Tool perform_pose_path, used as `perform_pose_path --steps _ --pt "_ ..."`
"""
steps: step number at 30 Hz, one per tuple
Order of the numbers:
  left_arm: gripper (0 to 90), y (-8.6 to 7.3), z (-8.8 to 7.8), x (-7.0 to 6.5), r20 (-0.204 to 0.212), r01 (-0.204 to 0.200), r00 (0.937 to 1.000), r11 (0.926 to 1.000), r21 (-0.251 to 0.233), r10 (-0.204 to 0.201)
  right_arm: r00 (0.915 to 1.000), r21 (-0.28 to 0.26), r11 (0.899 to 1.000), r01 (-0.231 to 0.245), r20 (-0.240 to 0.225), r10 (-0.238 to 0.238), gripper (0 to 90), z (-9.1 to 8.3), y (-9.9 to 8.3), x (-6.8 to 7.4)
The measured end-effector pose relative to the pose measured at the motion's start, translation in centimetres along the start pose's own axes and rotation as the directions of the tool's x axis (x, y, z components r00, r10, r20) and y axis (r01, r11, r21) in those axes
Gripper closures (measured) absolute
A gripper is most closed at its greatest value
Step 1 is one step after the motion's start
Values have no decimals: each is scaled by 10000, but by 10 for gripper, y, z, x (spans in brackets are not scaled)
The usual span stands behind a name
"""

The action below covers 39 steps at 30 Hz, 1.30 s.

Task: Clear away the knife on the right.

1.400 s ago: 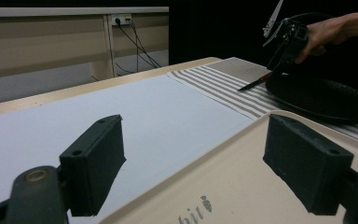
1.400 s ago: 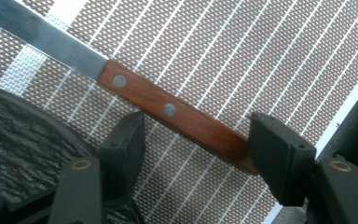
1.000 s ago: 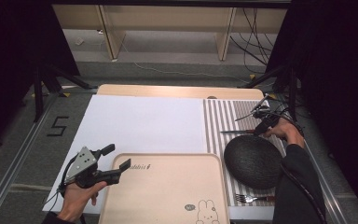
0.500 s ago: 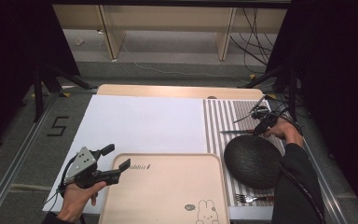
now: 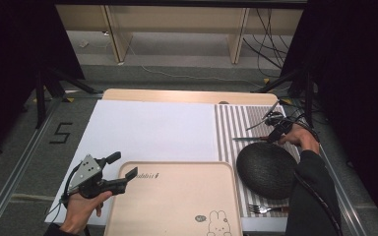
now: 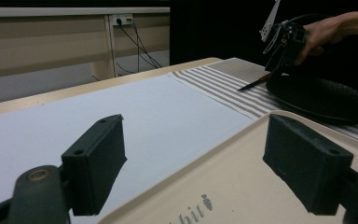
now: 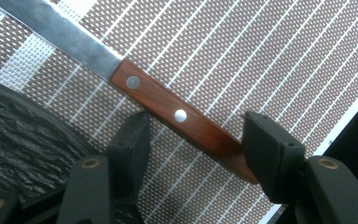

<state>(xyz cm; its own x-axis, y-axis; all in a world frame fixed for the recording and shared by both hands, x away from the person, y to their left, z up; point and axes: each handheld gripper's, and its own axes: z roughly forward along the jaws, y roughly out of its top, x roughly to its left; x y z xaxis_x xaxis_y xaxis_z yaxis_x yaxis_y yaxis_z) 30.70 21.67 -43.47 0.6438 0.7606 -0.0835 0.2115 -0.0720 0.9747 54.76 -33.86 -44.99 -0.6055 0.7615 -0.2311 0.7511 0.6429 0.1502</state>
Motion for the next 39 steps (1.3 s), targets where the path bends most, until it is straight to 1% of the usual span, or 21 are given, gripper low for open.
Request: perform_pose_path --steps 3,4,8,10,11,13,15,16,17,20,21,25,27,29,31,32,34,35,37,38,39 --pt "198 0 0 0 -13 2 10000 10000 4 -2 10000 -8 10000 -49 0 49 429 0 0 0" --pt "198 0 0 0 -10 0 10000 10000 3 0 10000 -131 9999 -68 32 68 430 1 -1 1" --pt "198 0 0 0 0 -2 10000 10000 -4 2 10000 -175 9998 74 64 -73 429 1 -1 0" --pt "198 0 0 0 -10 -21 10000 10000 1 21 10000 -140 9999 40 18 -39 429 1 -1 1" --pt "198 0 0 0 -10 -17 10000 10000 3 17 9997 -207 9995 236 40 -235 429 1 -1 -1" --pt "198 0 0 0 -14 -9 10000 10000 3 9 9998 -77 9998 171 -28 -172 432 0 0 0" --pt "198 0 0 0 -11 -25 10000 10000 -12 25 9994 -223 9992 344 31 -344 438 1 -1 0" --pt "198 0 0 0 -11 -36 10000 10000 -11 36 9992 -133 9991 391 16 -391 439 0 0 0" --pt "198 0 0 0 -14 -36 10000 10000 -10 36 9986 -176 9984 530 44 -529 441 0 0 0" --pt "198 0 0 0 -19 -1 10000 10000 -16 1 9985 -128 9985 539 54 -539 457 0 0 2" --pt "198 0 0 0 -26 -3 10000 10000 -14 3 9974 -185 9972 722 71 -721 461 0 1 1" --pt "198 0 0 0 -11 -22 10000 10000 -12 22 9969 -166 9968 778 152 -776 477 0 1 3" --pt "198 0 0 0 -8 -21 10000 10000 -14 21 9956 -165 9956 921 192 -918 482 0 2 4" --pt "198 0 0 0 -6 -26 10000 10000 -7 26 9953 -8 9954 961 143 -961 484 -1 3 4" --pt "198 0 -1 0 -7 -27 10000 10000 -3 27 9940 -68 9943 1068 239 -1066 485 0 4 5" --pt "198 0 0 0 -1 -27 10000 10000 -10 27 9939 8 9940 1095 154 -1095 484 -1 4 5" --pt "198 -1 0 0 -4 -28 10000 10000 0 28 9930 -21 9931 1169 149 -1168 483 -1 4 4" --pt "198 0 -1 -1 -5 -27 10000 10000 -6 27 9918 -104 9920 1262 233 -1259 482 1 3 4" --pt "199 0 -1 0 -5 -48 10000 10000 -5 48 9941 -125 9942 1072 163 -1070 480 0 3 5" --pt "199 0 -1 -1 -13 -38 10000 10000 -6 38 9933 -182 9933 1144 165 -1141 478 0 3 3" --pt "199 -1 0 -1 10 -25 10000 10000 -55 25 9950 -183 9949 992 126 -990 477 0 2 4"
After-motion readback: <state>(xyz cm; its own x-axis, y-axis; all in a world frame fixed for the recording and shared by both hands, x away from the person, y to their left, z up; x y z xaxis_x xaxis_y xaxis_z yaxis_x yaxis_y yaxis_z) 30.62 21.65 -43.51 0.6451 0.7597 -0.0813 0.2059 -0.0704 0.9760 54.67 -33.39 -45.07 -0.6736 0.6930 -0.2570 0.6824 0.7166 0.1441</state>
